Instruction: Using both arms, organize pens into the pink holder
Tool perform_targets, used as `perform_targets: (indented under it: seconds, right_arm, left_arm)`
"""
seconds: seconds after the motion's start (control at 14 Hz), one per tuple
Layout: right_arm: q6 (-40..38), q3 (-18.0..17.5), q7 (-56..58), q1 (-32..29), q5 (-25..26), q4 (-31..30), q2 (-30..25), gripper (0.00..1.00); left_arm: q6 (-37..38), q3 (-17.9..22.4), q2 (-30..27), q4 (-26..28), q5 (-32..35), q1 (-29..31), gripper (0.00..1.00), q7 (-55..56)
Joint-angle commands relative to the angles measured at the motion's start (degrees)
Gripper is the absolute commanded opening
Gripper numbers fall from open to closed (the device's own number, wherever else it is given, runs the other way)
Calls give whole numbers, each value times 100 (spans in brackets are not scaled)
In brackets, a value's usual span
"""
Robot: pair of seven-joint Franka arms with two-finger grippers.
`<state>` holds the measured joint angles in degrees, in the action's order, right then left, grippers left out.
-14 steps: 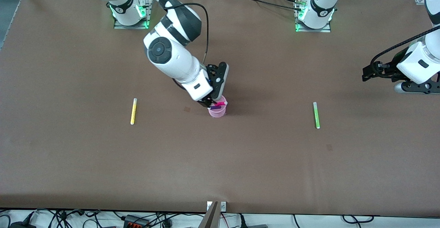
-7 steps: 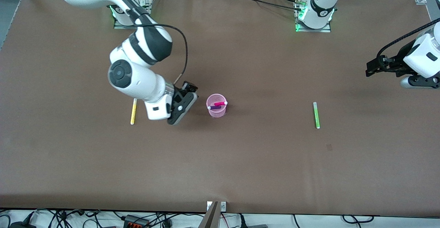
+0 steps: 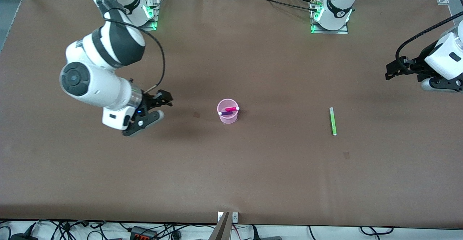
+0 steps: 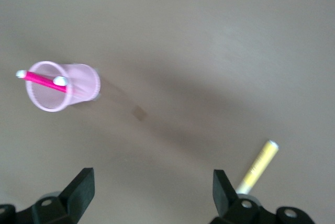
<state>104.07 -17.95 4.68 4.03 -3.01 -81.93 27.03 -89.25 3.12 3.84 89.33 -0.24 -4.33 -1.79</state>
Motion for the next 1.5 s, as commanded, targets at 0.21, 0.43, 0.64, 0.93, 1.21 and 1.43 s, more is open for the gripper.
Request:
perform_targets:
  seconds: [0.21,0.43,0.64,0.93,1.21,1.43]
  right_arm:
    - [-599,1168,-641,-8,29,98,-207,100]
    - [-1036,1513,-1528,1,29,133,-312,100]
    - [-1337,1838,-1584,-51,90,344,-681,100]
    - [-1258,2093,-1409,-533,292,361,-954,100]
    - [-1311,2102,-901,-729,292,397,-1270,100]
    - [-1389,2094,-661,-667,310,379,-1411,100]
  left_arm:
    - [-330,22,-630,796,33,29,100,-243]
    - [-277,31,-613,718,24,46,100,-234]
    - [-268,22,-604,700,15,38,100,-216]
    - [-260,22,-604,691,7,38,100,-225]
    - [-233,22,-604,691,6,38,100,-234]
    - [-216,31,-604,691,6,46,100,-243]
